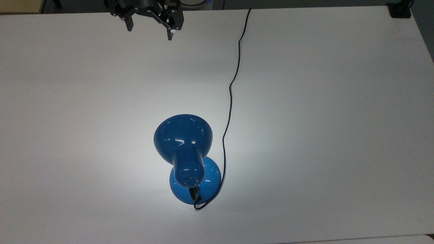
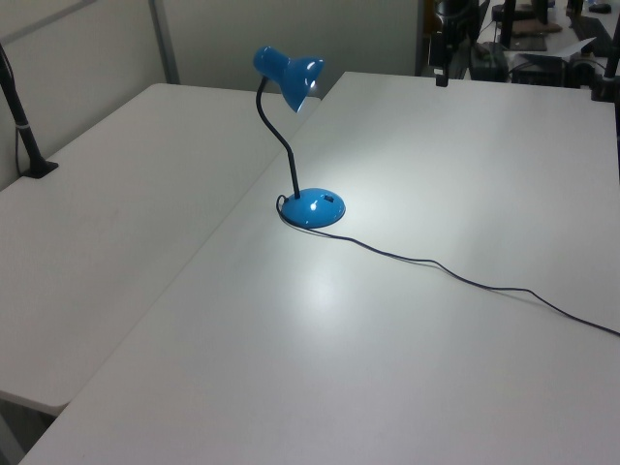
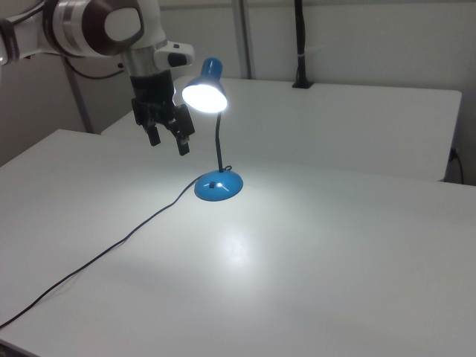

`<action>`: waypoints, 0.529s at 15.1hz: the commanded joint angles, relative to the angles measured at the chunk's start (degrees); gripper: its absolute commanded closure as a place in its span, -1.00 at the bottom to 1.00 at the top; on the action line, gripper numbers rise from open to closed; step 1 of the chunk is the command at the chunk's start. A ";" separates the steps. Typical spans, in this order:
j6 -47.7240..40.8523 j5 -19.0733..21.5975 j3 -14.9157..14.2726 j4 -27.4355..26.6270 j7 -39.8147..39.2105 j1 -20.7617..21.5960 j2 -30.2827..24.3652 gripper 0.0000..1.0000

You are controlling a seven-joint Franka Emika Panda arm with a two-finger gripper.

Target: Turn off the lamp

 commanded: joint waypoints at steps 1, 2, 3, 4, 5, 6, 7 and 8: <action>1.60 -0.45 -0.55 -0.84 -1.80 0.39 0.33 -1.00; 1.60 -0.36 -0.72 -0.75 -2.51 0.39 0.42 -1.00; 1.60 -0.28 -0.81 -0.75 -2.69 0.48 0.51 -1.00; 1.60 -0.28 -0.81 -0.84 -2.86 0.48 0.51 -0.84; 1.60 -0.19 -0.73 -0.75 -3.56 0.39 0.60 -0.55; 1.60 0.07 -0.72 -0.75 -5.48 0.13 0.60 -0.10; 1.69 0.60 -0.72 -0.75 -7.94 -0.05 0.60 0.33; 1.78 0.78 -0.72 -0.75 -9.70 -0.13 0.69 0.70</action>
